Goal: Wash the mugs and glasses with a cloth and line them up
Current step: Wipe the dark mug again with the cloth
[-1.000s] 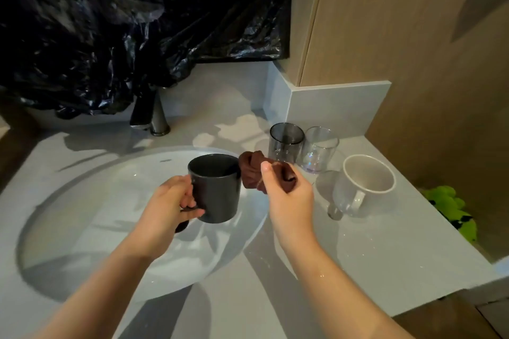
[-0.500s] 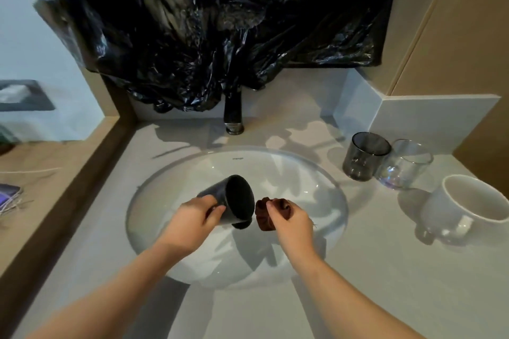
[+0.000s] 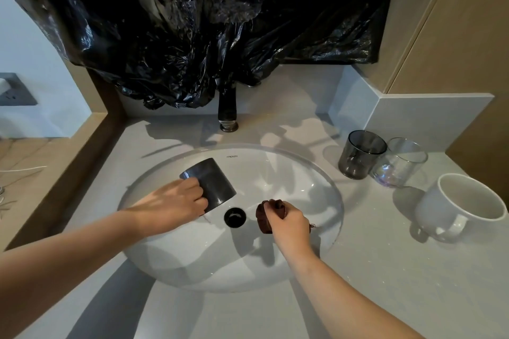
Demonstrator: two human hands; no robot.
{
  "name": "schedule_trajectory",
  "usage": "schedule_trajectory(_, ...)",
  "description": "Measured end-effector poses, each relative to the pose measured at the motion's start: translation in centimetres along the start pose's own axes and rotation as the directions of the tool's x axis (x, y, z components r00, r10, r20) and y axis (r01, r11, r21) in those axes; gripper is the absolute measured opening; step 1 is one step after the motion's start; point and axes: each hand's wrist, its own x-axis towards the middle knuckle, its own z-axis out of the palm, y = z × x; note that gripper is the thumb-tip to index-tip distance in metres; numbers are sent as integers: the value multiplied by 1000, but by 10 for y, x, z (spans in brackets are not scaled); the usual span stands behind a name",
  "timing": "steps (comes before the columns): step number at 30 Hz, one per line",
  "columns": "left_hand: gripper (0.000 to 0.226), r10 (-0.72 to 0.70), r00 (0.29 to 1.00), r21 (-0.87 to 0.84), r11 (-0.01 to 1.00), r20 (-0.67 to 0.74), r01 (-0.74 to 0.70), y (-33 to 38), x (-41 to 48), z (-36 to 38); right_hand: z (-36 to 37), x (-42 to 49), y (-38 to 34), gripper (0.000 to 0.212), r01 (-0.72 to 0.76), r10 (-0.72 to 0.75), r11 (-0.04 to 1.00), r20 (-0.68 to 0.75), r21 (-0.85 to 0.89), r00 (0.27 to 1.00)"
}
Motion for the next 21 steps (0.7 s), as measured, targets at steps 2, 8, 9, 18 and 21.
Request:
schedule_trajectory(2,23,-10,1000,25,1000,28,9,-1,0,0,1,0,0,31,-4,4,1000,-3,10,1000)
schedule_trajectory(8,29,-12,999,4,1000,-35,12,-4,5,0,0,-1,0,32,30,-30,999,14,-14,999)
schedule_trajectory(9,29,-13,999,4,1000,-32,13,-4,6,-1,-1,-1,0,30,35,-34,999,23,-12,999)
schedule_trajectory(18,19,-29,999,-30,999,-43,28,-7,7,2,-1,-2,-1,28,48,-48,999,29,-17,998)
schedule_trajectory(21,21,-214,976,-165,965,-44,204,0,13,-6,-2,-1,0,30,16,-15,999,11,-35,1000)
